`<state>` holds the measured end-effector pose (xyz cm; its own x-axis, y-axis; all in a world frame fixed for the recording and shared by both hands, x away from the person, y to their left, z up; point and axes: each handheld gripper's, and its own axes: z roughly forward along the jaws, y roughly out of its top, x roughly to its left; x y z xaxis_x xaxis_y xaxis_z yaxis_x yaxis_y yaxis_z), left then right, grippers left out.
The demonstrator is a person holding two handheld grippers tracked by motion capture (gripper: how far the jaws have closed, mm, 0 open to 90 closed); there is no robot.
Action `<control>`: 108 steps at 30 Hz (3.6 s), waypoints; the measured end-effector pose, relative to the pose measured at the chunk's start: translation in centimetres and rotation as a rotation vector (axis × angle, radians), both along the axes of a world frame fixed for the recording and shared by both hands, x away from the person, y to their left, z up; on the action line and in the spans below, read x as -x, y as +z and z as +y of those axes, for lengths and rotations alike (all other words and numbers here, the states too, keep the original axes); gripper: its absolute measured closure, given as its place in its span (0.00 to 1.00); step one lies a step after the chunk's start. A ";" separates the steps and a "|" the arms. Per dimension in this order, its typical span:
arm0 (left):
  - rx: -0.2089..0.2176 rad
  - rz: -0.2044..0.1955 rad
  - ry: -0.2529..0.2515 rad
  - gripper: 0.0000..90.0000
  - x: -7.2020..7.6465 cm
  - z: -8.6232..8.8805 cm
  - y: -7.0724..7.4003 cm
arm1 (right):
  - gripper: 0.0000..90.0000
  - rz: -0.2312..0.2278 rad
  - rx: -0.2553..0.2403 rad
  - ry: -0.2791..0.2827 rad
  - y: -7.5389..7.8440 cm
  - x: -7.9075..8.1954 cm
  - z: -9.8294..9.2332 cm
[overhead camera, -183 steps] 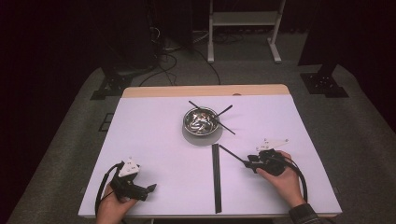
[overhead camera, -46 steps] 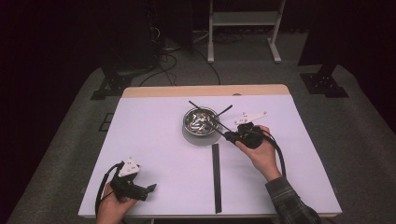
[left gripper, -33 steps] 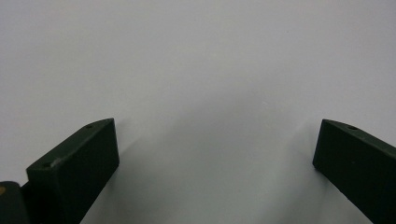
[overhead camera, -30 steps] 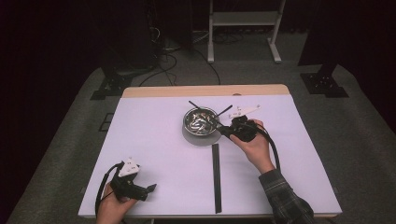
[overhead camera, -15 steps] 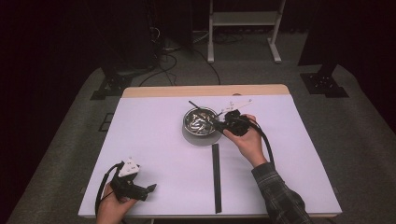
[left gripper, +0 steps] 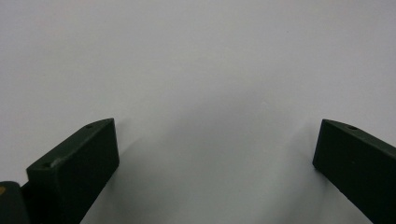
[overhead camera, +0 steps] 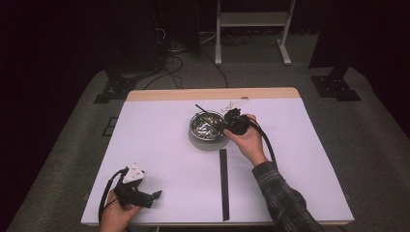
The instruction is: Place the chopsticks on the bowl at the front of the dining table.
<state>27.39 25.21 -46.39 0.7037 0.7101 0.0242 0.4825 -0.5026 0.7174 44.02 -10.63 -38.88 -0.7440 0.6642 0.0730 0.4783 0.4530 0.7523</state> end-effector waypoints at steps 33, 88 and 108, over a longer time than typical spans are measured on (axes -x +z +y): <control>-0.003 -0.002 -0.001 0.00 0.0 0.0 0.0 | 0.95 0.043 0.051 -0.012 -0.4 -4.2 5.0; -0.002 0.000 -0.001 0.00 0.0 0.0 0.0 | 0.53 0.012 0.012 -0.013 1.0 1.4 -1.9; -0.004 0.001 -0.002 0.00 0.0 0.0 0.0 | 0.49 0.052 -0.022 -0.061 -1.2 3.4 -7.3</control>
<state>27.40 25.24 -46.36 0.7053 0.7084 0.0269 0.4818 -0.5069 0.7148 40.64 -17.91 -40.09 -0.6970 0.7060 0.1255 0.5435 0.4059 0.7348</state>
